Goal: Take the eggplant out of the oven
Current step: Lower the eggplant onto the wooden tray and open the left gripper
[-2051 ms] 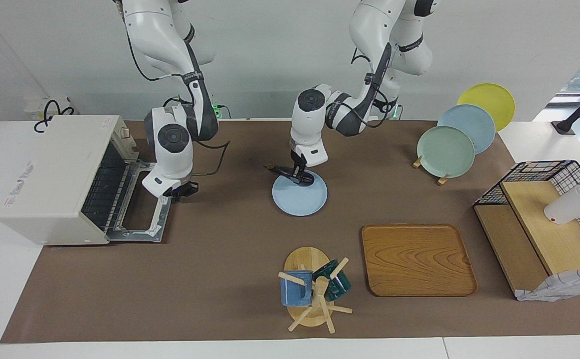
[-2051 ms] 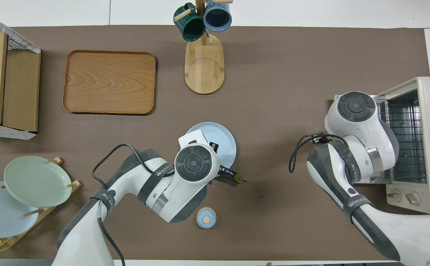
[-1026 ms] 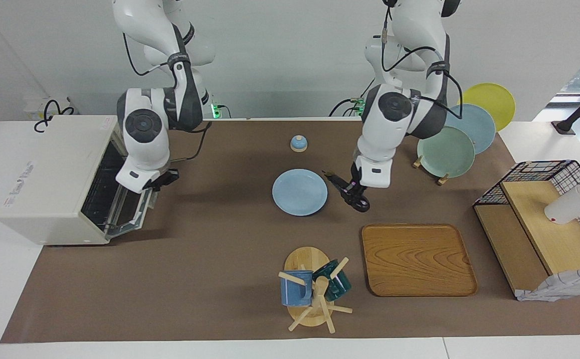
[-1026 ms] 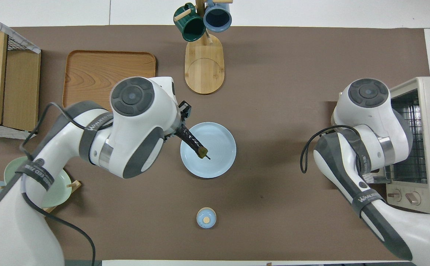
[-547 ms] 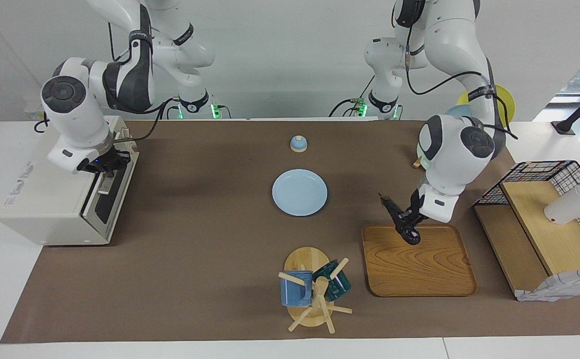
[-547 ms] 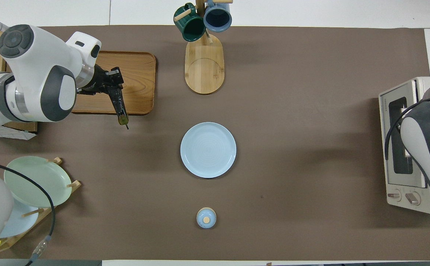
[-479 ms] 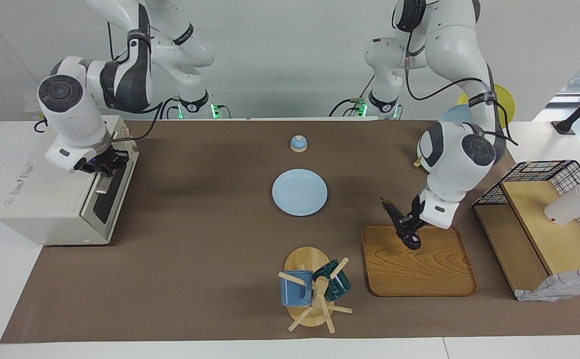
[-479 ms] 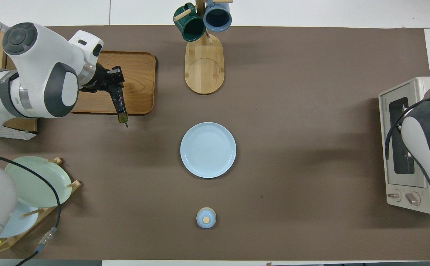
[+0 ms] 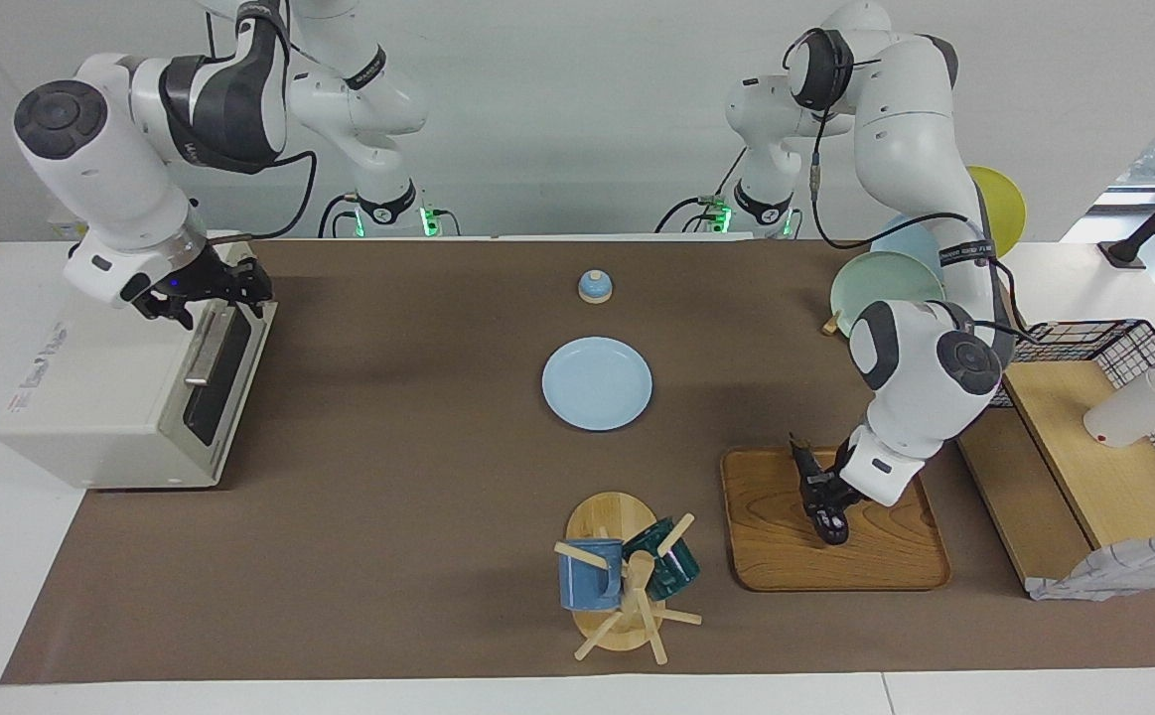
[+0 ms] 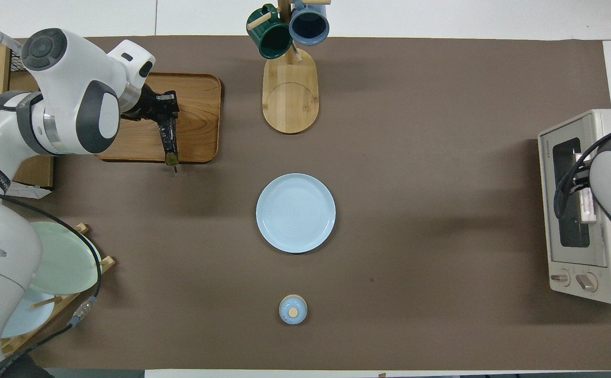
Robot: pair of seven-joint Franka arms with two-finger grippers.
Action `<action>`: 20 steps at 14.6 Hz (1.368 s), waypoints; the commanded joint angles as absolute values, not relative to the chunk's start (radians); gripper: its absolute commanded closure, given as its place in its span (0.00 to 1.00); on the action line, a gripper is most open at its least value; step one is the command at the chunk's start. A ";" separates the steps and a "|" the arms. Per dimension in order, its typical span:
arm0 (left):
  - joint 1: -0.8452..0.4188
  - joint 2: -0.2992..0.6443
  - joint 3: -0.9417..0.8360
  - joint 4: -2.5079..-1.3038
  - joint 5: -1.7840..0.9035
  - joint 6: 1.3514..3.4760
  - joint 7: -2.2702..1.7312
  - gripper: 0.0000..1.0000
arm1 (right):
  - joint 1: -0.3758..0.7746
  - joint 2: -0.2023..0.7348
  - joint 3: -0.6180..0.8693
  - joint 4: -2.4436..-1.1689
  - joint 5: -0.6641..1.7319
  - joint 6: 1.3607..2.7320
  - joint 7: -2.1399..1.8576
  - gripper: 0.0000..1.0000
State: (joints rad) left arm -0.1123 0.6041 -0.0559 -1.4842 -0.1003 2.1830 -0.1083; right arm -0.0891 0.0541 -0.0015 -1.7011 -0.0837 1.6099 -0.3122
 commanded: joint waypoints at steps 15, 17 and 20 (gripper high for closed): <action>-0.074 0.461 -0.058 -1.496 -0.095 2.039 -0.073 0.00 | -0.046 -0.066 -0.035 -1.724 -0.044 1.548 -0.236 0.00; -0.067 0.381 -0.054 -1.494 -0.086 1.933 -0.078 0.00 | -0.044 -0.060 -0.034 -1.714 -0.043 1.546 -0.235 0.00; -0.080 0.272 -0.040 -1.491 -0.025 1.832 -0.098 0.00 | -0.046 -0.063 -0.034 -1.704 -0.043 1.549 -0.230 0.00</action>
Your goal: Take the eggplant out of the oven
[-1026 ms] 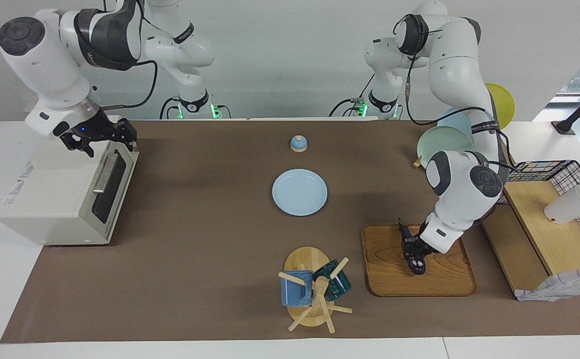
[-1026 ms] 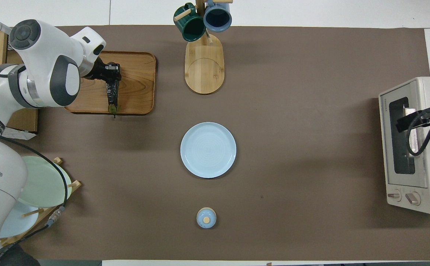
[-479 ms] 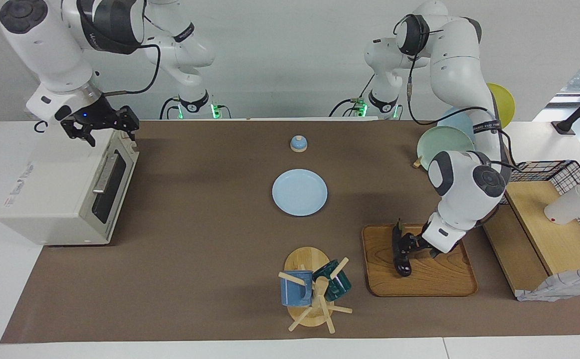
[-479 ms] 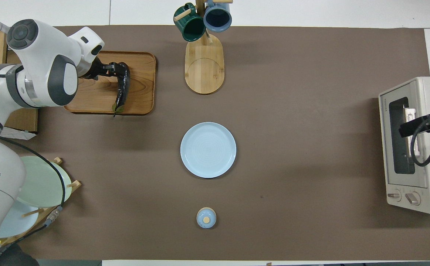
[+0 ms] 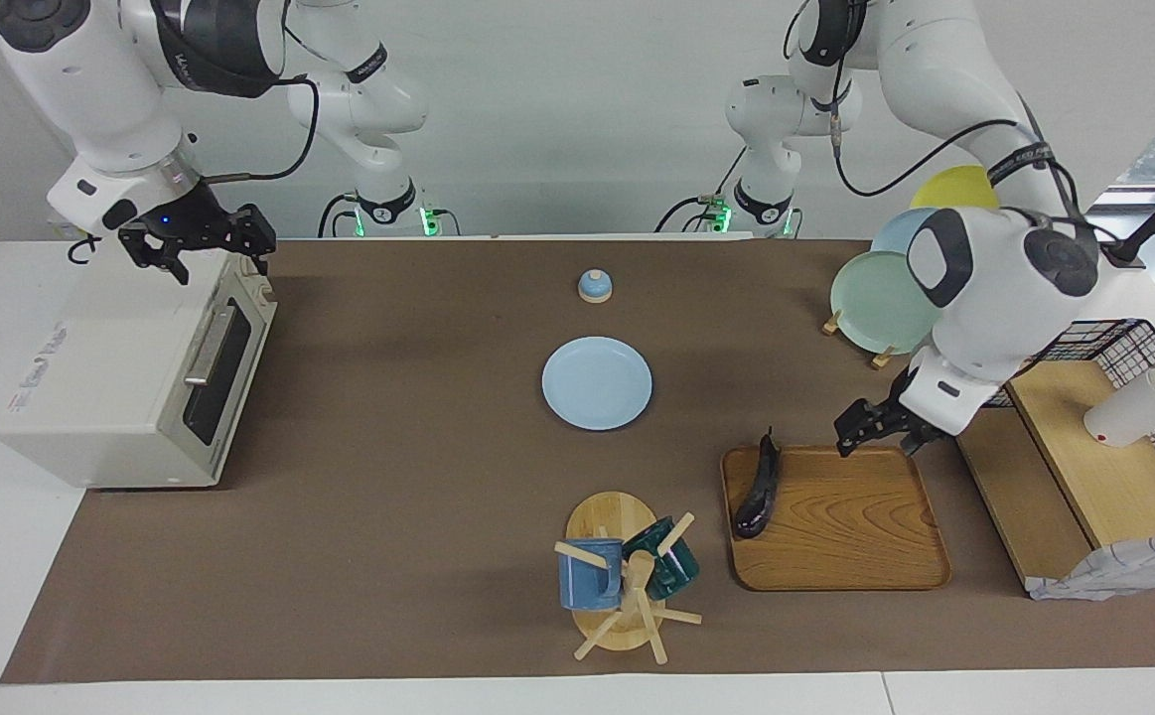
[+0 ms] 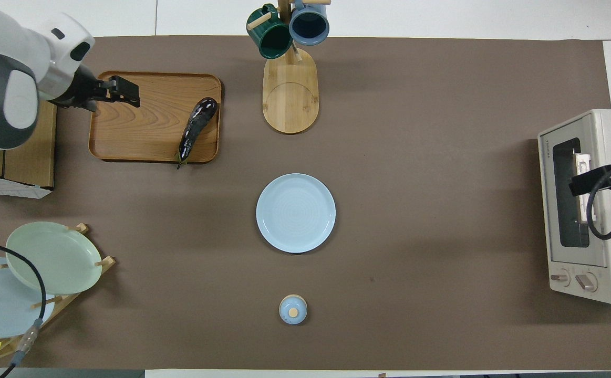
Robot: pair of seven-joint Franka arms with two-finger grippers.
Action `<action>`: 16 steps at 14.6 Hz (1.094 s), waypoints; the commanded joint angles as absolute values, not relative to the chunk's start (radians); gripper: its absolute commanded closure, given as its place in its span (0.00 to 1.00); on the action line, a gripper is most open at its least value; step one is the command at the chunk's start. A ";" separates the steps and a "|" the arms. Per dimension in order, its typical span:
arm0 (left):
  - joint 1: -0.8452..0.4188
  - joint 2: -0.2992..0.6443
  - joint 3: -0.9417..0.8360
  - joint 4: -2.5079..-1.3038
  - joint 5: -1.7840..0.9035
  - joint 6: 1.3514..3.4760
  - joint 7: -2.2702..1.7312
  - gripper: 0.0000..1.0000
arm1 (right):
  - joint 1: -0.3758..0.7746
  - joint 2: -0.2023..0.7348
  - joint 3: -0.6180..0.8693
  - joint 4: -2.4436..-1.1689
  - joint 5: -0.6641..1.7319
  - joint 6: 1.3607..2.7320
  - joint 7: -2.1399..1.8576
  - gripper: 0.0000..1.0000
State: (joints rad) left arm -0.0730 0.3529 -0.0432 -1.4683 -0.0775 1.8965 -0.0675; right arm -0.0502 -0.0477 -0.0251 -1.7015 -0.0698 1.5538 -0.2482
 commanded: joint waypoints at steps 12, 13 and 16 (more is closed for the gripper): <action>-0.075 -0.083 -0.046 -1.736 -0.011 1.523 -0.155 0.00 | -0.037 -0.067 -0.026 -1.691 -0.005 1.554 -0.233 0.00; -0.074 -0.104 -0.051 -1.787 -0.011 1.555 -0.153 0.00 | -0.028 -0.064 -0.011 -1.683 -0.009 1.551 -0.232 0.00; -0.069 -0.094 -0.051 -1.764 -0.023 1.575 -0.152 0.00 | -0.018 -0.063 -0.006 -1.681 -0.009 1.549 -0.229 0.00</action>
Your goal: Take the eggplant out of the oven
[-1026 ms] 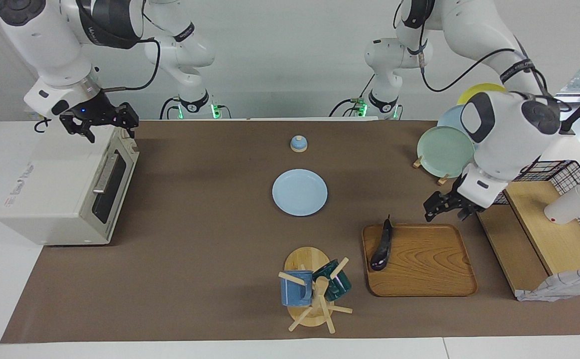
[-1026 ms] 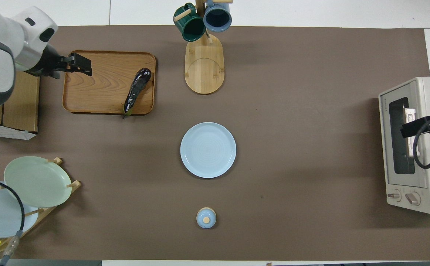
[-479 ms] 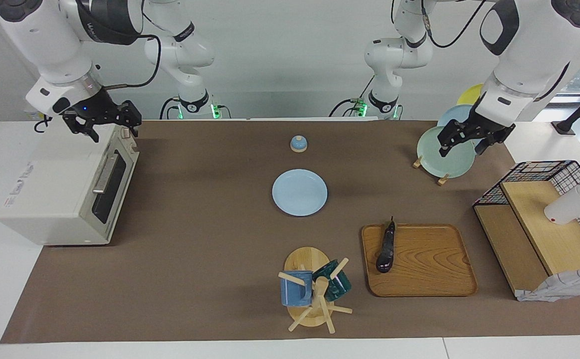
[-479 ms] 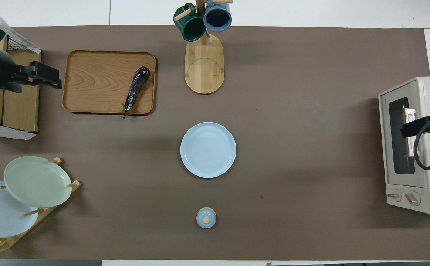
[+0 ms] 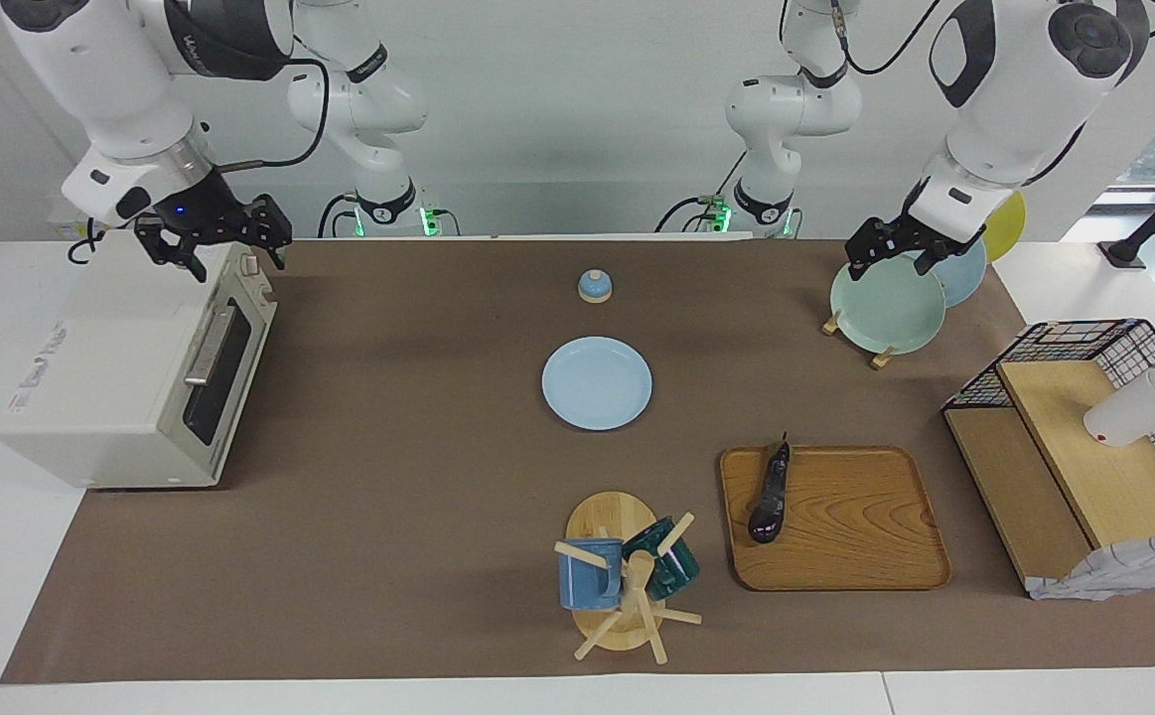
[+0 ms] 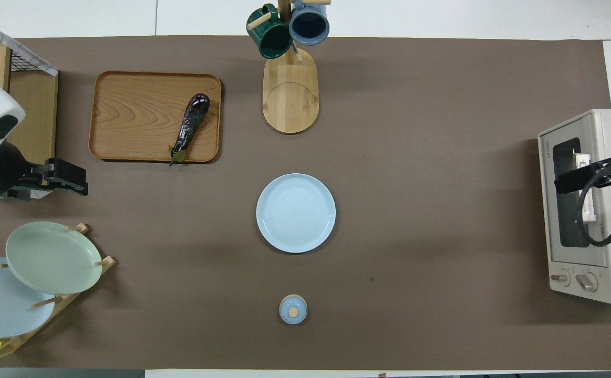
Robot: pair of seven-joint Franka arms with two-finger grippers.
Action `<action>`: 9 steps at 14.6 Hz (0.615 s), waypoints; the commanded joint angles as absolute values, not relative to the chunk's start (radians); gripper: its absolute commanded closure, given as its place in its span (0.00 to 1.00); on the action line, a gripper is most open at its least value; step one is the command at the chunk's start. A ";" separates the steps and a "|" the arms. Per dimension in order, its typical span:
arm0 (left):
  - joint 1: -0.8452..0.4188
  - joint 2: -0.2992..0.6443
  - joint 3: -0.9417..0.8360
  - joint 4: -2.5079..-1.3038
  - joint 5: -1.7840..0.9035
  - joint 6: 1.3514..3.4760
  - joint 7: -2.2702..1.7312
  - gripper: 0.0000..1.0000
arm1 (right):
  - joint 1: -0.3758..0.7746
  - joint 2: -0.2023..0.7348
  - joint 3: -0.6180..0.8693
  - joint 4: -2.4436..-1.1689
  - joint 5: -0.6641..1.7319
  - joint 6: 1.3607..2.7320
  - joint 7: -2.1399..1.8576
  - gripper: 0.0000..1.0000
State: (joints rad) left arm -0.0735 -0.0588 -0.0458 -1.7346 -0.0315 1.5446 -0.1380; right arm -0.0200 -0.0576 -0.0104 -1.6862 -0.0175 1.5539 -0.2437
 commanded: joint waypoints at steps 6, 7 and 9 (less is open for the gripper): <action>-0.071 -0.038 -0.051 -1.608 -0.037 1.460 -0.150 0.00 | -0.028 -0.060 -0.008 -1.666 -0.014 1.542 -0.225 0.00; -0.069 -0.038 -0.051 -1.608 -0.037 1.457 -0.149 0.00 | -0.029 -0.060 -0.008 -1.666 -0.014 1.542 -0.225 0.00; -0.068 -0.040 -0.051 -1.608 -0.037 1.456 -0.149 0.00 | -0.028 -0.060 -0.008 -1.666 -0.014 1.542 -0.225 0.00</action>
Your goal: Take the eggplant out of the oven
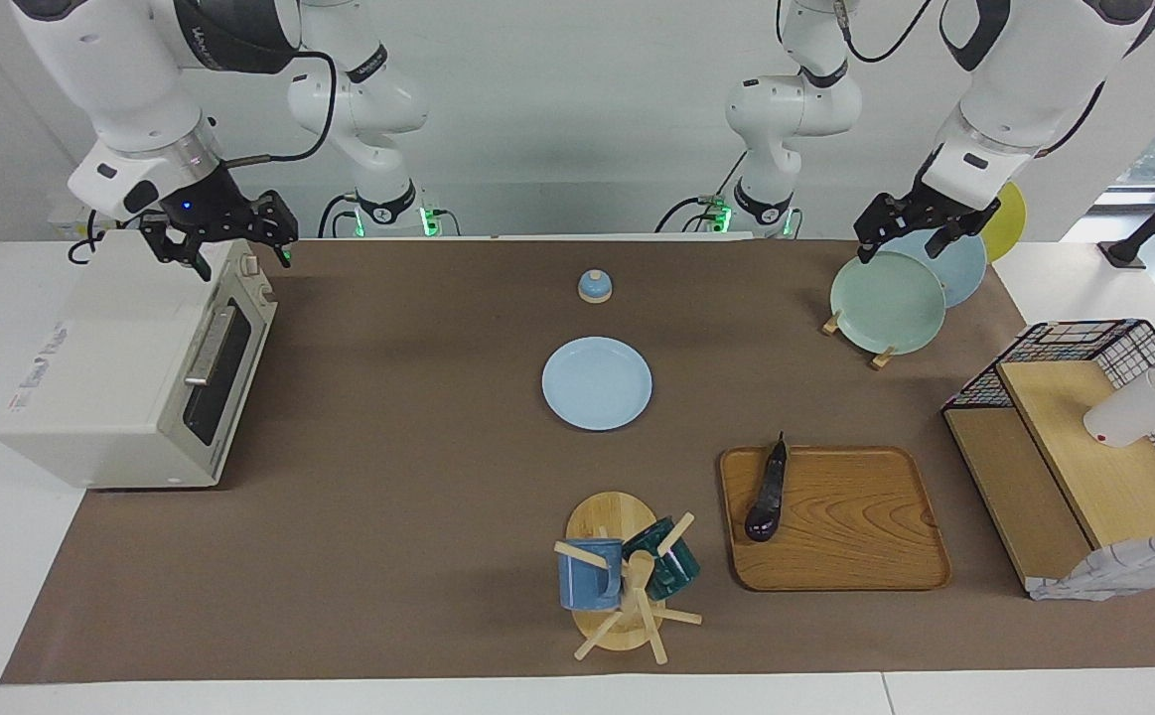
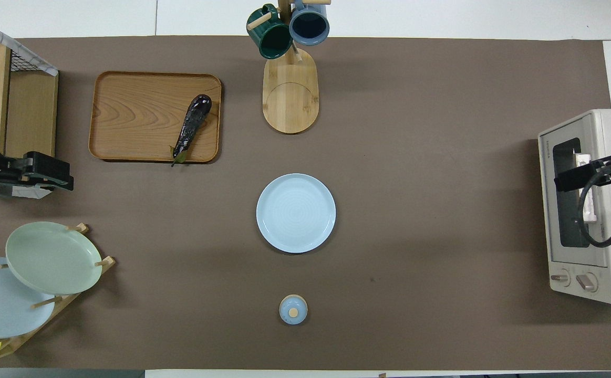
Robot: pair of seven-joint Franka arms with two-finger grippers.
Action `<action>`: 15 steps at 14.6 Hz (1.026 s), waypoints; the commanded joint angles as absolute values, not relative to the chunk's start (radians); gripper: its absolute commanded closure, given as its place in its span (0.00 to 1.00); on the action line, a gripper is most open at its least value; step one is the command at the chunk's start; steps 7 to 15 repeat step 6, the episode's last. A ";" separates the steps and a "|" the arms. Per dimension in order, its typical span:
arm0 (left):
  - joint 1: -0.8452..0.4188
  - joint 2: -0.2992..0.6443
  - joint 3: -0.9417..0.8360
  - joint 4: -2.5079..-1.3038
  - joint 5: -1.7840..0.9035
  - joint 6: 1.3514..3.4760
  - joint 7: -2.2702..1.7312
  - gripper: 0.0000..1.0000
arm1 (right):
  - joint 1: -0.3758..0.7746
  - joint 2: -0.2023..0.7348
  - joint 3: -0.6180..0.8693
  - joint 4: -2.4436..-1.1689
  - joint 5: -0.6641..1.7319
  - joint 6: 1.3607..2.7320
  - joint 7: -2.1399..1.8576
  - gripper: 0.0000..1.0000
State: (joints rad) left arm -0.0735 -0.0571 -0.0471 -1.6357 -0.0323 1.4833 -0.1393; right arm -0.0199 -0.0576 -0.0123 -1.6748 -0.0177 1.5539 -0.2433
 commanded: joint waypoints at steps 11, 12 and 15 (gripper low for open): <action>-0.063 -0.038 -0.049 -1.611 -0.037 1.462 -0.140 0.00 | -0.026 -0.060 -0.011 -1.664 -0.015 1.536 -0.207 0.00; -0.063 -0.038 -0.049 -1.611 -0.037 1.462 -0.140 0.00 | -0.026 -0.060 -0.011 -1.664 -0.015 1.536 -0.207 0.00; -0.063 -0.038 -0.049 -1.611 -0.037 1.462 -0.140 0.00 | -0.026 -0.060 -0.011 -1.664 -0.015 1.536 -0.207 0.00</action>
